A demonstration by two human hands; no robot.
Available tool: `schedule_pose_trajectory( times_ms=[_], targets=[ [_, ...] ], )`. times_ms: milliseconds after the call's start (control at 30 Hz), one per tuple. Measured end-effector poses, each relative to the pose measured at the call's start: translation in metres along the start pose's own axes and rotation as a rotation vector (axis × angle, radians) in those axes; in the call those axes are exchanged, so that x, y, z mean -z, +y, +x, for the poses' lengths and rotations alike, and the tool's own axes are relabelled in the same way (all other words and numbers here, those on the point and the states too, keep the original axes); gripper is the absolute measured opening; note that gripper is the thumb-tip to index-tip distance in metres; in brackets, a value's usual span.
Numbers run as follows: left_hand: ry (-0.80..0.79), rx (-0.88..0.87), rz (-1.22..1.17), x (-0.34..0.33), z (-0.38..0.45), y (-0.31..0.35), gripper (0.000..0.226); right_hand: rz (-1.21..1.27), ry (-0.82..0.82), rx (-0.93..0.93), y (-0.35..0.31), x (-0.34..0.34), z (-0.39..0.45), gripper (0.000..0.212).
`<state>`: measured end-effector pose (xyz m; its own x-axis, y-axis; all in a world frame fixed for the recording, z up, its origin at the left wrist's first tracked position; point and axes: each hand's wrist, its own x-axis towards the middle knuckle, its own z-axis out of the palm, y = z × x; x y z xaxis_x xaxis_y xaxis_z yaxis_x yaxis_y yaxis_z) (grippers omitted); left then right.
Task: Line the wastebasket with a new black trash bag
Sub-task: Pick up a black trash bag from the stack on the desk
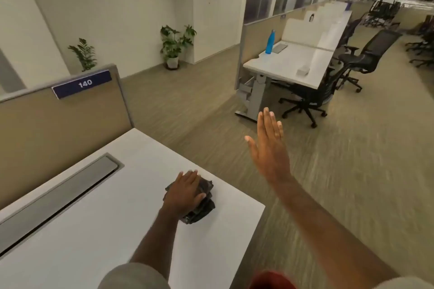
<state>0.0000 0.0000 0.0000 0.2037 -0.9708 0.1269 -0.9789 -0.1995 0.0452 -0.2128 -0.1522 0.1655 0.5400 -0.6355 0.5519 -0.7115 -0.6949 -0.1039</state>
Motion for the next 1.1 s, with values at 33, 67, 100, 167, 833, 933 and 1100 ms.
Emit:
schedule_pose_trajectory(
  times_ms=[33,67,100,167,833,933,1100],
  targets=[
    [-0.074,0.031,-0.036,-0.008,-0.002,0.001,0.075,0.003,-0.008,-0.001,0.0,-0.001,-0.001,0.072],
    [-0.119,0.059,-0.048,-0.011,-0.004,0.003,0.078,0.007,-0.016,-0.004,0.002,0.0,-0.001,0.072],
    [-0.128,0.066,-0.026,-0.019,-0.005,0.004,0.08,0.0,-0.02,-0.005,0.005,-0.001,-0.001,0.072],
    [-0.174,0.105,0.004,-0.032,-0.007,0.008,0.081,-0.021,-0.031,-0.007,0.01,-0.004,-0.004,0.072],
    [0.092,0.265,-0.095,0.006,0.001,0.0,0.024,-0.03,-0.023,0.021,0.02,0.006,-0.012,0.071],
    [0.18,0.374,-0.267,0.049,-0.002,0.0,0.025,-0.004,-0.009,0.033,0.018,0.024,-0.008,0.071],
    [0.384,0.463,-0.323,0.106,-0.004,0.003,0.032,0.053,0.045,0.048,0.017,0.06,0.0,0.071]
  ],
)
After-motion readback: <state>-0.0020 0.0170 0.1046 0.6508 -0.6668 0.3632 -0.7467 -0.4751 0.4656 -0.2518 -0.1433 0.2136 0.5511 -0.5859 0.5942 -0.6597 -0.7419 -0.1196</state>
